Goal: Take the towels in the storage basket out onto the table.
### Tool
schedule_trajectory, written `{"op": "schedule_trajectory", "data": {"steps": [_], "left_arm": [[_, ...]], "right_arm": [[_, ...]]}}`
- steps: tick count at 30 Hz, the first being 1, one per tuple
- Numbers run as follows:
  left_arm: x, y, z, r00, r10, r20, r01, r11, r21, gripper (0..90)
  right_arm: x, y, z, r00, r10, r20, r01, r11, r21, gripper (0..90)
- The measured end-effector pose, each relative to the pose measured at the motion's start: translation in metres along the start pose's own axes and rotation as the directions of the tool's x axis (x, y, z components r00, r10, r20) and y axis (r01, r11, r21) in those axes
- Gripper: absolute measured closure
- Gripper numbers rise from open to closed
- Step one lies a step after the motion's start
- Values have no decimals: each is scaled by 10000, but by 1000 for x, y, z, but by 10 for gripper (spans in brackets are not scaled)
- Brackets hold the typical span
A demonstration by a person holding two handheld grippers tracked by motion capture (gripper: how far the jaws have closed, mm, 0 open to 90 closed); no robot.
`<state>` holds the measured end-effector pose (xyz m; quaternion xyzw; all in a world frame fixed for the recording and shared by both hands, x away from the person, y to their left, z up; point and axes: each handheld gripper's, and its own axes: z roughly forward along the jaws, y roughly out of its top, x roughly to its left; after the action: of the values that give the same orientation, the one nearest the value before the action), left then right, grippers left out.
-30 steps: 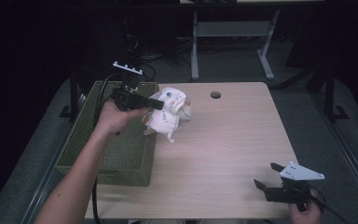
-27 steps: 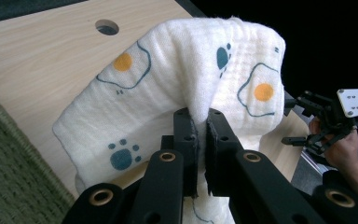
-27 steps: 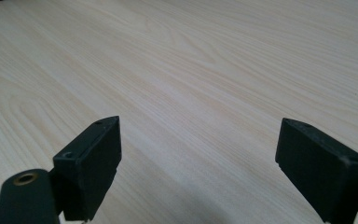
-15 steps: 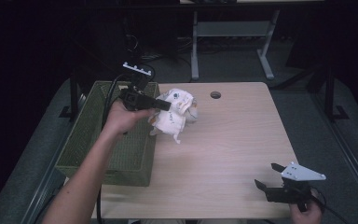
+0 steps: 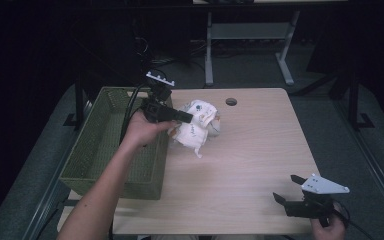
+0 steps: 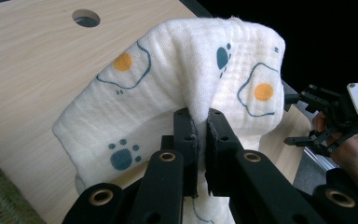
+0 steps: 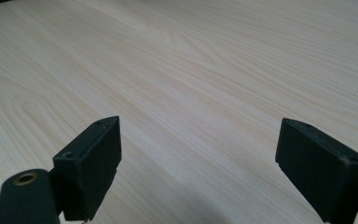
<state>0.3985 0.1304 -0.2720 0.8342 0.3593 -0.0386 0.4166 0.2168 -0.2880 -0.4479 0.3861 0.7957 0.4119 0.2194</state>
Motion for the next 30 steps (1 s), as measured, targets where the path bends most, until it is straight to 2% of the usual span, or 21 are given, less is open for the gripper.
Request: {"op": "schedule_trajectory", "data": {"steps": [9, 20, 22, 23, 30], "left_arm": [[-5, 2, 26, 10000, 58, 51, -59, 9998, 212, 849], [-7, 3, 47, 10000, 75, -36, -73, 9990, 435, 850], [-7, 3, 56, 9998, 37, -179, -27, 9985, 548, 849], [-7, 3, 56, 9998, 37, -179, -27, 9985, 548, 849], [-6, 1, 84, 9997, -74, -253, 94, 9967, 804, 848]], "right_arm": [[0, 0, 0, 10000, 97, 8, -98, 9999, 27, 140], [-1, 0, 1, 9999, 112, 4, -112, 9999, 6, 140], [-1, 0, 1, 10000, 87, 9, -87, 10000, -13, 140], [-1, 0, 1, 10000, 87, 9, -87, 10000, -13, 140], [-1, 0, 1, 9999, 105, -7, -105, 9999, -6, 140]]}}
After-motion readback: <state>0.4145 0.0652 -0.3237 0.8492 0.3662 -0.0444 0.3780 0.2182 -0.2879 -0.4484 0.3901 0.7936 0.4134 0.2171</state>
